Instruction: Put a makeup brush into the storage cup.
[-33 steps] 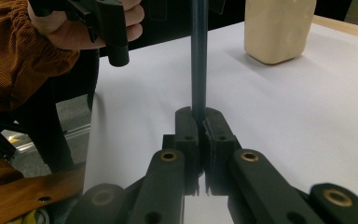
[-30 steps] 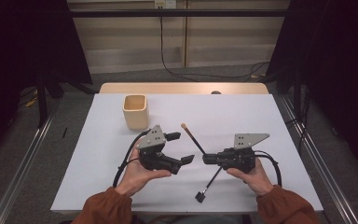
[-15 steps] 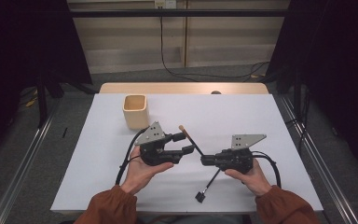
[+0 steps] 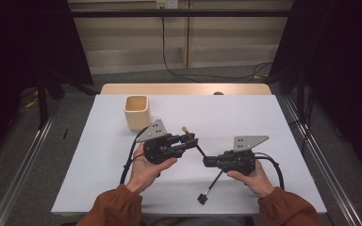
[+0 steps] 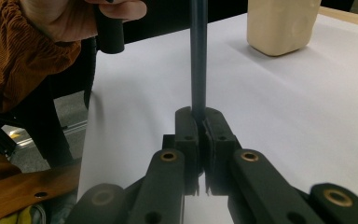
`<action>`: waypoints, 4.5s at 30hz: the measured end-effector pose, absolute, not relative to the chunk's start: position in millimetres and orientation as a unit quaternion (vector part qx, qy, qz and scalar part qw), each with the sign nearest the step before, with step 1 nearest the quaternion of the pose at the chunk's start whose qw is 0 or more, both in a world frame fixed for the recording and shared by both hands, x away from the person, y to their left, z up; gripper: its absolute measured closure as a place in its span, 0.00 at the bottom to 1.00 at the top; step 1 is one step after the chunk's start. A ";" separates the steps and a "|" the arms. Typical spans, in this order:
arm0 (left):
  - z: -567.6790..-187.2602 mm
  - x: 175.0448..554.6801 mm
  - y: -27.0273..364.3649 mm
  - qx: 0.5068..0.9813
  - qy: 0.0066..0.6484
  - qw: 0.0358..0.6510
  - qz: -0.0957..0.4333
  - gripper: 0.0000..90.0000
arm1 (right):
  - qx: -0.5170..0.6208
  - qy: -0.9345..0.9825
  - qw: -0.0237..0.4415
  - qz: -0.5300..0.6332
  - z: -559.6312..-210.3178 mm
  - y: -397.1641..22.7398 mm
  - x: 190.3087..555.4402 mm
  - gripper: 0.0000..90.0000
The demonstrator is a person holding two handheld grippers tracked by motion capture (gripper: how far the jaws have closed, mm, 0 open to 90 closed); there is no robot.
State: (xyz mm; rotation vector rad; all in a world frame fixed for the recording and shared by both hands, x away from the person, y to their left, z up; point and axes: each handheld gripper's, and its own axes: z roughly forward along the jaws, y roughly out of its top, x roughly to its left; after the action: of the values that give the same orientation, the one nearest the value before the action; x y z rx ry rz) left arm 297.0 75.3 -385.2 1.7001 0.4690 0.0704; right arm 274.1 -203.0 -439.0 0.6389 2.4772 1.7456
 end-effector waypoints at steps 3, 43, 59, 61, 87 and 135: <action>-385.2 296.5 74.2 0.748 0.201 0.632 0.027 0.85 | 0.203 0.804 0.021 0.559 -439.9 -201.4 273.7 0.95; -375.4 297.1 64.7 0.760 0.181 0.624 -0.001 0.94 | 0.226 0.777 0.054 0.585 -431.9 -208.3 269.9 0.47; -373.6 302.2 84.2 0.762 0.203 0.614 0.015 0.94 | 0.285 0.750 0.086 0.591 -429.4 -214.4 271.2 0.02; -373.5 302.6 87.9 0.763 0.207 0.613 0.017 0.94 | 0.285 0.749 0.089 0.591 -428.3 -216.6 270.7 0.02; -366.6 313.4 144.9 0.763 0.255 0.591 0.061 0.94 | 0.327 0.745 0.156 0.560 -427.6 -237.8 244.8 0.02; -331.1 360.7 204.2 0.743 0.319 0.575 0.127 0.94 | 0.339 0.739 0.177 0.555 -438.3 -256.4 227.2 0.00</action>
State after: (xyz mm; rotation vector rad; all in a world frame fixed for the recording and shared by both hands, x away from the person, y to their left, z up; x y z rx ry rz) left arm 360.7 204.2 -331.1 1.7409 0.7472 0.2964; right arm 227.2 -256.4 -438.3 0.9586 2.0919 1.5702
